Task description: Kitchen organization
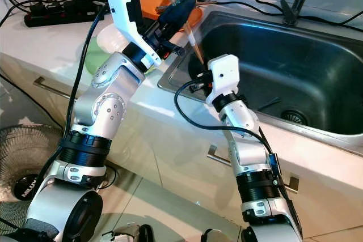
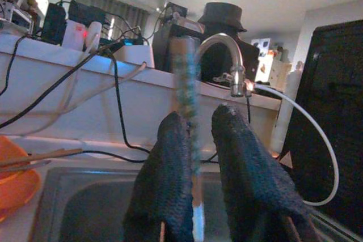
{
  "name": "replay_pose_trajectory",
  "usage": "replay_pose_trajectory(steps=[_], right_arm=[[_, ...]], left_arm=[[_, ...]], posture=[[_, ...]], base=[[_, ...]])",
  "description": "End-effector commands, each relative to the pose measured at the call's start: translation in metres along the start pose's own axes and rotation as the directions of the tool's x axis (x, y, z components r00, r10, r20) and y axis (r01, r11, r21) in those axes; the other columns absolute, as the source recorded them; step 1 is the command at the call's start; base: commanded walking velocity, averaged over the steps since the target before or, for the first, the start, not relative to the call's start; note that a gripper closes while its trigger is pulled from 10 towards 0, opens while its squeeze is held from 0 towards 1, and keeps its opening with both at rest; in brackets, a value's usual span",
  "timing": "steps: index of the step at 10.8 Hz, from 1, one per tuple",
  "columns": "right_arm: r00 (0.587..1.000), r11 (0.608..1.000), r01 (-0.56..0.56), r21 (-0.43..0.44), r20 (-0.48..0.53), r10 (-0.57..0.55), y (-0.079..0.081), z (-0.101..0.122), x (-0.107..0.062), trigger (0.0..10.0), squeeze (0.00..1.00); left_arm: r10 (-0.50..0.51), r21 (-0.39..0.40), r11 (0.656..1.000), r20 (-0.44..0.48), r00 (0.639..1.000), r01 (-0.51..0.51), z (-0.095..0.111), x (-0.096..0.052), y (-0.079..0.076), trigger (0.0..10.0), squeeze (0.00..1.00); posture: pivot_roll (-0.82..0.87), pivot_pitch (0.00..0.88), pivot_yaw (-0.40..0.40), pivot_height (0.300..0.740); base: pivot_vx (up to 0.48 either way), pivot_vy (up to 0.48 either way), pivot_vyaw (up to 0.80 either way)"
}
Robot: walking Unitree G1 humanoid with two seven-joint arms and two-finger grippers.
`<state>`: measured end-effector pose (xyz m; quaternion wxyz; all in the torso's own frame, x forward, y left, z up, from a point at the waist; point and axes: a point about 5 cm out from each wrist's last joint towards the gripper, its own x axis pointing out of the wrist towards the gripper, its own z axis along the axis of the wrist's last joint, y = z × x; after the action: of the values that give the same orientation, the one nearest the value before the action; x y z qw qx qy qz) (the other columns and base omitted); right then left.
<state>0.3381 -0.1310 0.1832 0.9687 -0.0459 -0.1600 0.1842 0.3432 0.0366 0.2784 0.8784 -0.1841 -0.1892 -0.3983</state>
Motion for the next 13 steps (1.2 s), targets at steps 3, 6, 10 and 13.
replay_pose_trajectory(steps=[3, 6, 10, 13], right_arm=[[0.999, 0.999, 0.046, 0.005, 0.016, -0.046, -0.008, 0.003, 0.003, 0.0, 0.0], [0.995, 0.995, 0.098, 0.0, -0.004, -0.098, -0.016, -0.001, 0.006, 0.0, 0.0], [0.968, 0.97, 0.243, 0.012, -0.065, -0.241, -0.043, -0.006, 0.023, 6.8, 0.0], [0.943, 0.953, 0.302, 0.003, -0.15, -0.298, -0.054, -0.014, 0.034, 10.0, 0.0]], left_arm=[[-0.013, 0.008, 1.0, 0.01, 1.0, 0.013, 0.005, 0.001, -0.002, 10.0, 1.0], [0.012, 0.006, 1.0, 0.014, 1.0, -0.012, 0.006, -0.002, 0.003, 10.0, 1.0], [0.099, 0.044, 0.994, -0.091, 0.991, -0.096, -0.023, -0.026, 0.012, 10.0, 0.0], [0.135, 0.121, 0.986, -0.214, 0.968, -0.111, -0.051, -0.049, 0.014, 10.0, 0.0]], posture=[[0.02, 0.077, 0.084, 0.74], [0.02, 0.076, 0.083, 0.74], [0.02, 0.061, 0.087, 0.74], [0.03, 0.041, 0.084, 0.74]], base=[[0.0, 0.0, 0.0], [0.0, 0.0, 0.0], [0.0, 0.0, 0.0], [0.0, 0.0, 0.0]])
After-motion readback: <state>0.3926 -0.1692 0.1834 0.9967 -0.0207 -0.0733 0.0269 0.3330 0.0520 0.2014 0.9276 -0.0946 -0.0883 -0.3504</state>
